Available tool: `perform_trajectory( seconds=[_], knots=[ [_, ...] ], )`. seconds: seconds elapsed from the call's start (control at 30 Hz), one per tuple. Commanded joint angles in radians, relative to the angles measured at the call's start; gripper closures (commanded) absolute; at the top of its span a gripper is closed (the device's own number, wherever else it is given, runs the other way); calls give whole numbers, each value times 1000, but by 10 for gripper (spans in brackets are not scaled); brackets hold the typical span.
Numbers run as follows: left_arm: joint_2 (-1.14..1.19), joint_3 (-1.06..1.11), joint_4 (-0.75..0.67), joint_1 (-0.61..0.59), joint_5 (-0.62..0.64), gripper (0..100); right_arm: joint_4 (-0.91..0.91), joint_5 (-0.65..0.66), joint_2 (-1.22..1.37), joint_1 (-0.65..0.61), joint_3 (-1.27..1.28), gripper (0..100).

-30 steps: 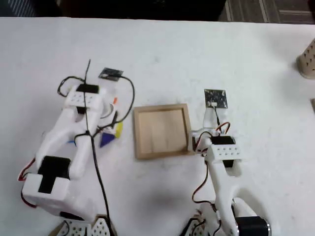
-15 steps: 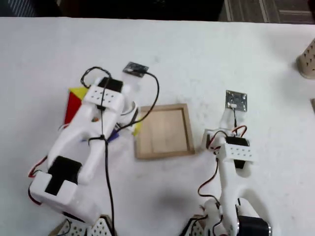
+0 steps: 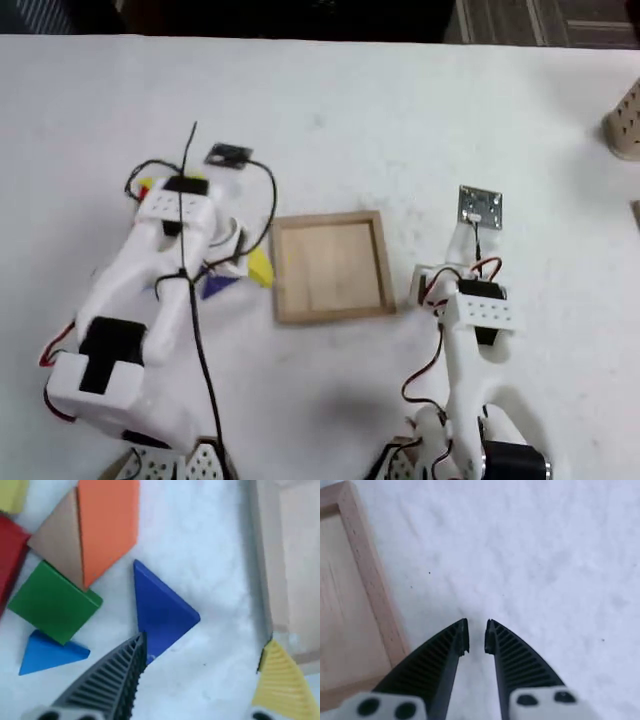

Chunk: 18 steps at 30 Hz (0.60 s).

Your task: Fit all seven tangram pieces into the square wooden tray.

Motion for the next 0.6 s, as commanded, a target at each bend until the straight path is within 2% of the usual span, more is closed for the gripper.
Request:
perform_trajectory(
  seconds=[0.0,0.2,0.4,0.57],
  knots=[
    [-47,8,-46,-7,-21,631,-18,14,-33,7,-6,938],
    [22,-6,-86,-4,-21,631,-18,14,-31,7,-6,938],
    [162,-140,-35,-25,34,631,-18,14,-33,7,-6,938],
    [168,-150,-29,-38,34,631,-18,14,-33,7,-5,938]
  ],
)
